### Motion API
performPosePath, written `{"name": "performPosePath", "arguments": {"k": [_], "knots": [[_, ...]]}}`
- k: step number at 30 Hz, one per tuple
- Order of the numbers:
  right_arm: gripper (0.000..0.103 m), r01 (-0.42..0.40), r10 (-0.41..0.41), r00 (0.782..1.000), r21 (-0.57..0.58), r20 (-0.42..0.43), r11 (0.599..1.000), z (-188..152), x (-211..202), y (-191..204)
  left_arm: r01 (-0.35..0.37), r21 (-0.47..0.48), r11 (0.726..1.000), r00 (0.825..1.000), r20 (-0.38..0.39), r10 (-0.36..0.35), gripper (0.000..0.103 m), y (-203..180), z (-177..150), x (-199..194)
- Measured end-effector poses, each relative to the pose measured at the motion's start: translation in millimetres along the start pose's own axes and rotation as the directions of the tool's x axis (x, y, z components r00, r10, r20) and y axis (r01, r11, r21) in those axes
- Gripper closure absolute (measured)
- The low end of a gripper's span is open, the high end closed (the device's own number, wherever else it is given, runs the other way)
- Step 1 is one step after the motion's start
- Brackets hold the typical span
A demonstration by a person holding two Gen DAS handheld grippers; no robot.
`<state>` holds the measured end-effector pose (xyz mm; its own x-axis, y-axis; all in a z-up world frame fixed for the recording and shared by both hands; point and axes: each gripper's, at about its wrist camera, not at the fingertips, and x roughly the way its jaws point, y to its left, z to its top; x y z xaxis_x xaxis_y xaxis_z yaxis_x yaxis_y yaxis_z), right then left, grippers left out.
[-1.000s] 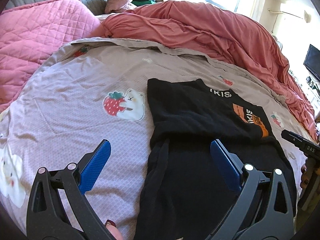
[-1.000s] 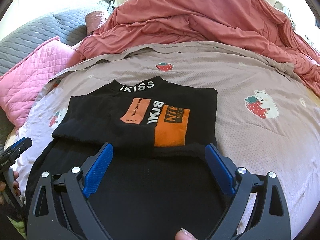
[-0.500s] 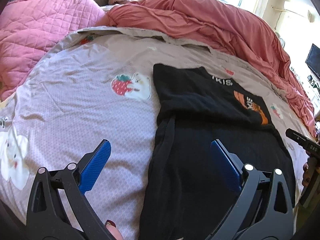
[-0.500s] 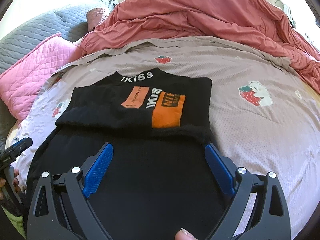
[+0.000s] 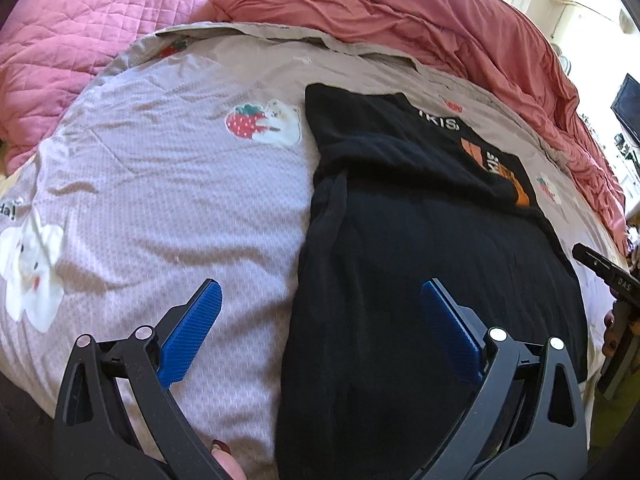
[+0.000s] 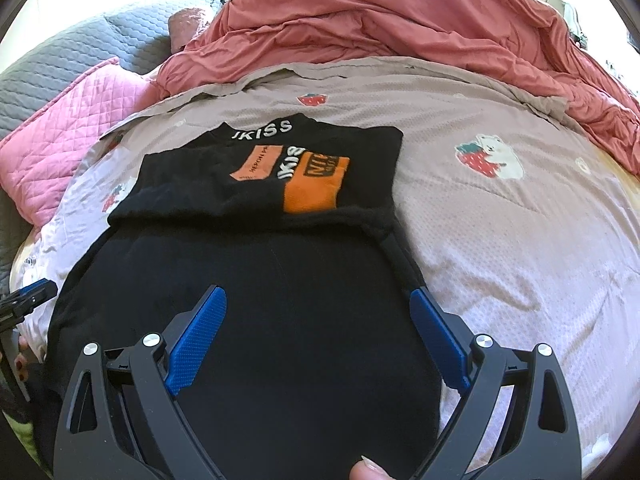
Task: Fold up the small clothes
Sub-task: 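Lower both grippers to the sweatshirt hem and close them on it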
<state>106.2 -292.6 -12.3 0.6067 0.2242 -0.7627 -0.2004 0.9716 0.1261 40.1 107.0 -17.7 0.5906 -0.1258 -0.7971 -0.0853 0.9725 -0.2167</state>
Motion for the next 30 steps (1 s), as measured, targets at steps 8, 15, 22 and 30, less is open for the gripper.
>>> {"name": "performPosePath", "arguments": {"k": [8,15,22,30], "knots": [[0.011,-0.008,0.008,1.000,0.008,-0.022,1.000,-18.4,-7.4,-9.5,0.017,-0.026,1.000,0.999,-0.031,-0.018,0.010,4.8,-20.8,-7.4],[0.011,-0.014,0.013,0.999,-0.010,-0.043,1.000,-35.3,-18.6,-10.1,0.035,-0.040,0.999,0.998,-0.045,-0.037,0.010,6.9,-34.8,-12.9],[0.011,0.009,-0.010,0.997,-0.022,-0.082,1.000,-59.2,-30.2,-22.3,0.061,-0.038,0.997,0.997,-0.041,-0.063,0.030,4.7,-46.7,-19.0],[0.012,-0.003,0.004,0.990,0.007,-0.144,1.000,-90.6,-44.0,-42.5,0.067,-0.022,0.997,0.996,-0.061,-0.069,0.064,-0.1,-49.9,-15.9]]}}
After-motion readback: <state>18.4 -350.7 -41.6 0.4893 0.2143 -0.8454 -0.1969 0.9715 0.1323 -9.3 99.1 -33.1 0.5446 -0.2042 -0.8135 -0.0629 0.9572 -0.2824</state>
